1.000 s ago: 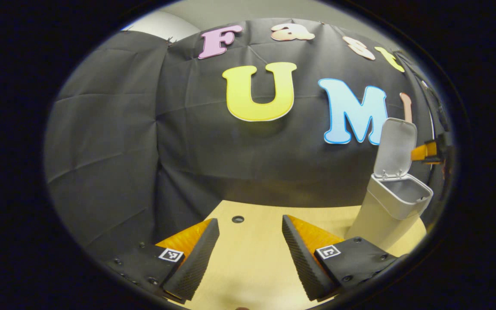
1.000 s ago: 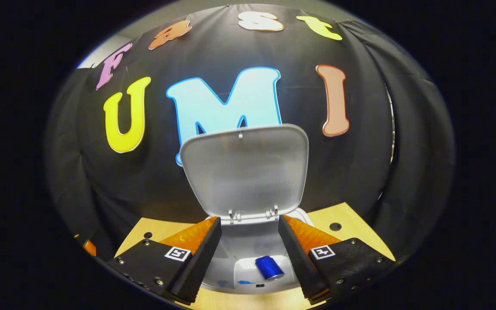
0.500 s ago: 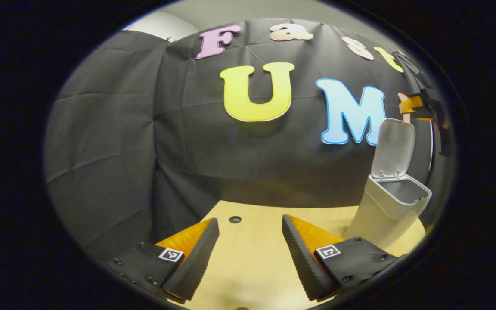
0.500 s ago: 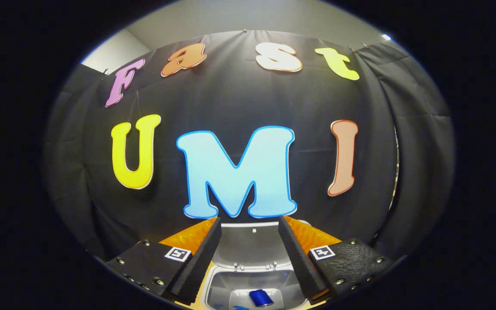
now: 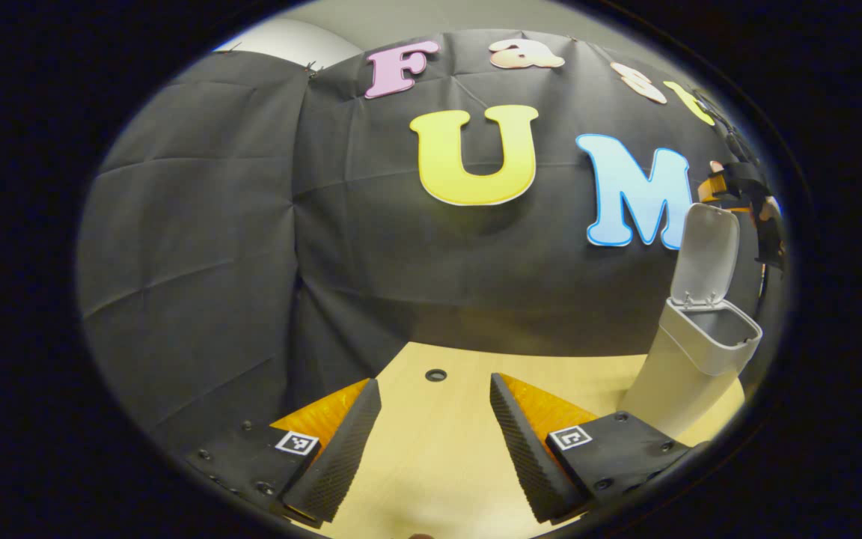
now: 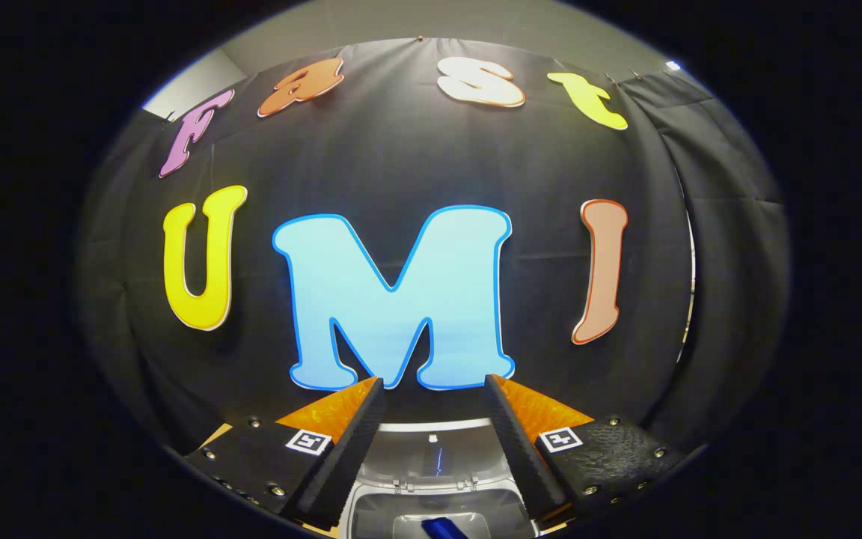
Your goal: Press the lid of the desktop garbage bin to open it, pick up the crumpled paper on the desktop and throw it into the bin, then pick up the pop can on the desktop and drop it into the bin, and finally close the garbage bin lid.
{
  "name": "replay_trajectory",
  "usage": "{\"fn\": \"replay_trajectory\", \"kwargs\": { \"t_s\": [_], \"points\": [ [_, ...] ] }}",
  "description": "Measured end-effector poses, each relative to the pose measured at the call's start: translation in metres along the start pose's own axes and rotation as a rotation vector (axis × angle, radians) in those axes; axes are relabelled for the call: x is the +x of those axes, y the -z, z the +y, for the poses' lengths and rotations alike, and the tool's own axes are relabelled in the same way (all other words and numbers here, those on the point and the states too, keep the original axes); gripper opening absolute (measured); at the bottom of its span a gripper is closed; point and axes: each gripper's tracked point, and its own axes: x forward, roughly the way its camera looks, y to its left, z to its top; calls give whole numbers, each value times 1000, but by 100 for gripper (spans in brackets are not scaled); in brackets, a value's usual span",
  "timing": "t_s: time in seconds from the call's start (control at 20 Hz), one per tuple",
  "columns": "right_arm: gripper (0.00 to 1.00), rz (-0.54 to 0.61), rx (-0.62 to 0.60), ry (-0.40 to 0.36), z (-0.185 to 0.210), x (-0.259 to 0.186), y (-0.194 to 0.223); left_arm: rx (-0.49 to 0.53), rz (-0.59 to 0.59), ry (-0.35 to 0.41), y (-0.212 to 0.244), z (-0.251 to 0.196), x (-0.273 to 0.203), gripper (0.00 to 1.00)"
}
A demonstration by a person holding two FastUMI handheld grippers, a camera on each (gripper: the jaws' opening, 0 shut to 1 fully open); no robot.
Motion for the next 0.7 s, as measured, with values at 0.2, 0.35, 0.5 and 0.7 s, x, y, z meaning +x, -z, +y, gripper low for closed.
{"fn": "replay_trajectory", "kwargs": {
  "t_s": [0.2,0.35,0.5,0.7],
  "points": [
    [87,-7,-7,-8,0,-16,3,-8,6,11,3,-5,2,99],
    [87,8,-8,-18,-1,-37,14,-1,-5,42,-2,-20,5,96],
    [83,37,-16,-31,-1,-63,34,-1,-11,86,-7,-41,8,99],
    [87,137,-19,-56,-3,-87,83,1,-20,143,-12,-67,8,99]
  ]
}}
